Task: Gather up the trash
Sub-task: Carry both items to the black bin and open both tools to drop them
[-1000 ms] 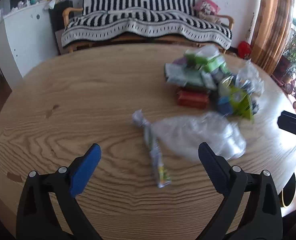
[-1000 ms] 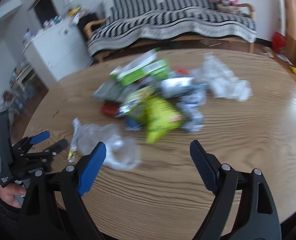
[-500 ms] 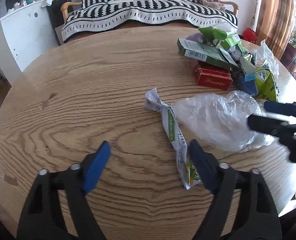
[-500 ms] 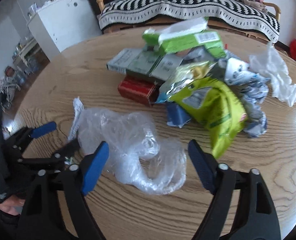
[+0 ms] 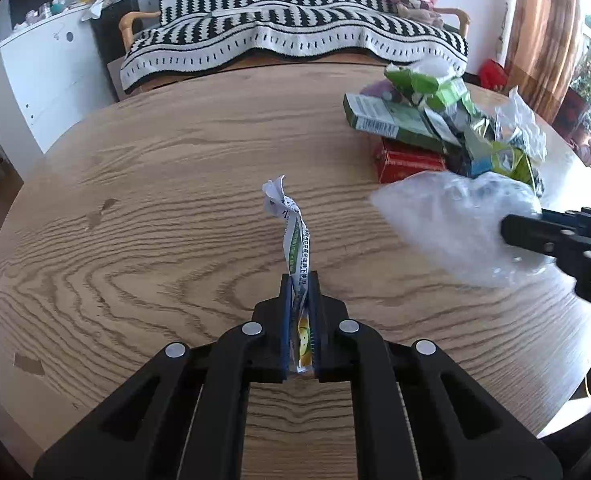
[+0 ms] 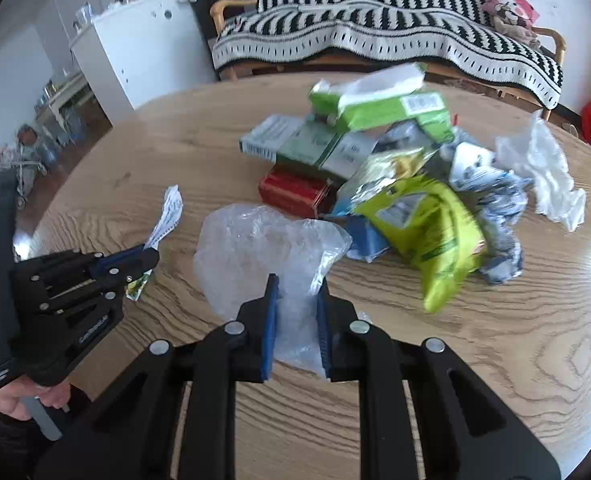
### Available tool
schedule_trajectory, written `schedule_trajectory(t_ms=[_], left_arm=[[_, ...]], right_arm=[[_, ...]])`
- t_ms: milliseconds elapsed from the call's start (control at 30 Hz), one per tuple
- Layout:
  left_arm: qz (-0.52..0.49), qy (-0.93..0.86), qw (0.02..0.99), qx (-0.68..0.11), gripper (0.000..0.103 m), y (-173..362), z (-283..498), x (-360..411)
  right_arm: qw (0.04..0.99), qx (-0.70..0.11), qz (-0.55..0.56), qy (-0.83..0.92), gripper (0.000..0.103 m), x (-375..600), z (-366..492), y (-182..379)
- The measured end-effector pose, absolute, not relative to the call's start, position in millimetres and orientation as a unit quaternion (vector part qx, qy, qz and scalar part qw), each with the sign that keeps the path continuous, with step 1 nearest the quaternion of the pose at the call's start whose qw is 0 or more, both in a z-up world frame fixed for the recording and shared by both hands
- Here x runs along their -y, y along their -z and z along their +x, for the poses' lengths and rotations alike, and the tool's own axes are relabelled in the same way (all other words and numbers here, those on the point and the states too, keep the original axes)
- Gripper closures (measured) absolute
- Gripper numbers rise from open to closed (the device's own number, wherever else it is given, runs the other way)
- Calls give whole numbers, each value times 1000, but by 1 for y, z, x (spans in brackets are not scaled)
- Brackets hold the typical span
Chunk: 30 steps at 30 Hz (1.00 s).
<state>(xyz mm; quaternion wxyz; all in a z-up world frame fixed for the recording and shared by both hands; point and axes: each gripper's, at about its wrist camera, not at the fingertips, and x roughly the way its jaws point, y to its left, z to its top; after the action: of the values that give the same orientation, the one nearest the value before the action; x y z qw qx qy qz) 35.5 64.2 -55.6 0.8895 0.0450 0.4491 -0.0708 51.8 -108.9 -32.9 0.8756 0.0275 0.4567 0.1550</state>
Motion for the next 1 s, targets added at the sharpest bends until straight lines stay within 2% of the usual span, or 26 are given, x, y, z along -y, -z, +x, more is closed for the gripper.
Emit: schedule_trajectory(t_ms=[167, 367, 667, 1000], left_arm=[[37, 72, 900, -429, 96, 40, 32, -56], [35, 113, 910, -398, 96, 11, 26, -6], [70, 253, 896, -359, 96, -16, -13, 154], [126, 440, 818, -348, 96, 11, -104, 363]], right_arm=[[891, -430, 50, -138, 85, 148, 35, 9], [911, -394, 96, -75, 85, 233, -2, -18], [911, -378, 126, 108, 85, 404, -101, -18], [843, -374, 213, 321, 85, 586, -262, 35]])
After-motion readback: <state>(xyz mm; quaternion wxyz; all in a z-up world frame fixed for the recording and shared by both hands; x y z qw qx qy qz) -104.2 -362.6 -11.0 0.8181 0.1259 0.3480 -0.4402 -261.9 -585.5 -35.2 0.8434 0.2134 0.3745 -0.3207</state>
